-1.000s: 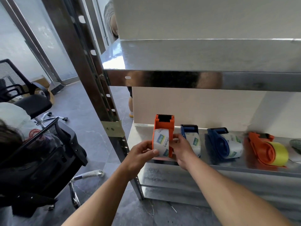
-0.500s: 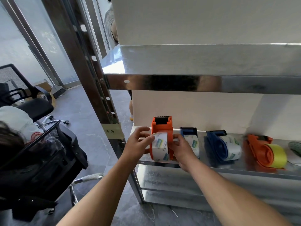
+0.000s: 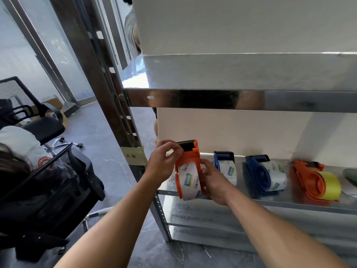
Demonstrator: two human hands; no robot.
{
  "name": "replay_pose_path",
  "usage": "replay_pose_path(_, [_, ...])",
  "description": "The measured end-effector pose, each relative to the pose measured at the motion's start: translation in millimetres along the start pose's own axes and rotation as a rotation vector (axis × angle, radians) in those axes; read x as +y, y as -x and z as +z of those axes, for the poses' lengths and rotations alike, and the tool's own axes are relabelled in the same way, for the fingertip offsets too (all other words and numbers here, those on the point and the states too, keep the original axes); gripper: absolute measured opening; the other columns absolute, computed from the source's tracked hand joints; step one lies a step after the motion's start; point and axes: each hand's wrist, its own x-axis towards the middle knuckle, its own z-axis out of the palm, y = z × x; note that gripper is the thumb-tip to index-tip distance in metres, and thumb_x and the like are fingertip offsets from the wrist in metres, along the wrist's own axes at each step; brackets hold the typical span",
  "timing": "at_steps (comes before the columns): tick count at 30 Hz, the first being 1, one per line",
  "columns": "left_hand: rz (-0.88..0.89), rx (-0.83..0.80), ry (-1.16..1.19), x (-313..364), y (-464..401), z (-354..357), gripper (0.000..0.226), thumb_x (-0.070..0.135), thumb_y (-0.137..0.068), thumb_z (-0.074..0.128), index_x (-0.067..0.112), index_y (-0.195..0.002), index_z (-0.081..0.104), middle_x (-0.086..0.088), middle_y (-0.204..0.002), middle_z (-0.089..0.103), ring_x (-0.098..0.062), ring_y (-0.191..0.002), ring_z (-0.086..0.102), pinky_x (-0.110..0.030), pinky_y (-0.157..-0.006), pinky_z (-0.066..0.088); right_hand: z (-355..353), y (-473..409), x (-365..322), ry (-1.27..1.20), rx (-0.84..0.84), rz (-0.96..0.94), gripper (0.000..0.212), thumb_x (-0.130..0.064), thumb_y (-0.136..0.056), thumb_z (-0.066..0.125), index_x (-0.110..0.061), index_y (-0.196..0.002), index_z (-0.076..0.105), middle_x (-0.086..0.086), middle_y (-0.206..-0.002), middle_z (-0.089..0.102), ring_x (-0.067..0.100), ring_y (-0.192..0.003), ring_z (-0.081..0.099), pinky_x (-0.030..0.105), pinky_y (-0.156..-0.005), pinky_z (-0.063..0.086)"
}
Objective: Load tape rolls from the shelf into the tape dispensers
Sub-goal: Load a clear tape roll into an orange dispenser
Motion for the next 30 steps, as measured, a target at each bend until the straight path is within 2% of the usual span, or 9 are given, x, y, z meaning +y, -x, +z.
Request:
replay_pose_path(4, [0.009, 0.01, -0.011, 0.7, -2.0, -4.1, 0.015, 0.012, -0.096, 0.061, 0.023, -0.088, 0.067, 0.011, -0.111, 0.057, -0.007, -0.101, 0.057, -0.002, -0.073, 0.044, 2.4, -0.5, -0.2, -0.047, -0.046, 0.028, 0.026, -0.026, -0.098, 0.054, -0.034, -0.123, 0.051, 0.012, -0.115, 0.068, 0.035, -0.103, 0.066, 0.044, -0.071, 0.057])
replay_pose_path(7, [0.013, 0.02, -0.091, 2.5, -2.1, -4.0, 0.022, 0.014, -0.098, 0.059, 0.03, -0.083, 0.063, 0.005, -0.103, 0.059, -0.01, -0.094, 0.057, -0.001, -0.069, 0.04, 3.2, 1.8, 0.6, -0.068, -0.077, 0.032, 0.026, -0.029, -0.098, 0.052, -0.037, -0.123, 0.051, 0.013, -0.119, 0.065, 0.034, -0.103, 0.065, 0.044, -0.07, 0.058])
replay_pose_path(10, [-0.018, 0.048, -0.142, 5.7, -1.7, -4.3, 0.019, 0.016, -0.099, 0.056, 0.027, -0.085, 0.061, 0.001, -0.1, 0.057, -0.008, -0.088, 0.054, -0.007, -0.064, 0.041, 4.8, 3.6, 1.5, -0.087, -0.123, 0.024, 0.029, -0.024, -0.1, 0.049, -0.038, -0.126, 0.05, 0.011, -0.118, 0.067, 0.034, -0.102, 0.066, 0.042, -0.064, 0.057])
replay_pose_path(14, [-0.059, 0.087, -0.163, 7.4, -1.3, -5.0, 0.012, 0.02, -0.101, 0.052, 0.023, -0.092, 0.06, -0.001, -0.099, 0.058, -0.008, -0.082, 0.053, -0.011, -0.059, 0.039, 6.4, 2.3, 4.4, -0.08, -0.151, 0.004, 0.039, -0.013, -0.097, 0.055, -0.036, -0.128, 0.049, 0.007, -0.121, 0.067, 0.034, -0.105, 0.066, 0.049, -0.074, 0.053])
replay_pose_path(19, [-0.009, 0.091, -0.159, 10.2, -1.4, -3.9, 0.012, 0.02, -0.101, 0.054, 0.023, -0.092, 0.061, 0.002, -0.105, 0.056, -0.011, -0.088, 0.056, -0.007, -0.062, 0.042, 3.6, 3.8, 1.2, -0.097, -0.171, 0.005, 0.039, -0.026, -0.092, 0.06, -0.038, -0.128, 0.05, 0.004, -0.123, 0.067, 0.033, -0.106, 0.065, 0.047, -0.07, 0.056])
replay_pose_path(21, [-0.013, 0.091, -0.182, 12.1, -1.3, -5.0, 0.012, 0.019, -0.102, 0.052, 0.021, -0.093, 0.06, 0.001, -0.101, 0.059, -0.006, -0.084, 0.055, -0.004, -0.058, 0.041, 0.6, 4.9, 1.2, -0.117, -0.176, 0.016, 0.044, -0.032, -0.086, 0.062, -0.039, -0.128, 0.051, 0.004, -0.122, 0.067, 0.034, -0.109, 0.064, 0.055, -0.078, 0.057])
replay_pose_path(23, [-0.02, 0.077, -0.205, 13.7, -0.9, -5.9, 0.012, 0.02, -0.103, 0.05, 0.021, -0.095, 0.059, 0.002, -0.099, 0.059, -0.006, -0.083, 0.053, -0.006, -0.057, 0.04, -1.0, 5.4, 1.6, -0.115, -0.165, 0.019, 0.039, -0.028, -0.092, 0.06, -0.038, -0.129, 0.051, 0.003, -0.121, 0.068, 0.033, -0.11, 0.064, 0.061, -0.088, 0.052])
replay_pose_path(28, [-0.037, 0.058, -0.169, 14.4, -4.6, -1.5, 0.015, 0.022, -0.103, 0.05, 0.024, -0.091, 0.058, -0.002, -0.103, 0.058, -0.02, -0.091, 0.057, -0.023, -0.067, 0.044, 1.5, 8.7, -1.4, -0.121, -0.15, 0.022, 0.032, -0.025, -0.101, 0.047, -0.038, -0.13, 0.051, 0.003, -0.115, 0.07, 0.026, -0.097, 0.07, 0.046, -0.07, 0.058])
replay_pose_path(30, [-0.045, 0.043, -0.166, 15.9, -5.9, -0.3, 0.014, 0.023, -0.102, 0.05, 0.025, -0.091, 0.059, -0.001, -0.106, 0.057, -0.022, -0.095, 0.059, -0.027, -0.07, 0.048, -1.2, 9.9, 1.7, -0.144, -0.17, 0.028, 0.034, -0.027, -0.102, 0.044, -0.04, -0.134, 0.049, 0.006, -0.118, 0.069, 0.03, -0.102, 0.068, 0.046, -0.072, 0.055])
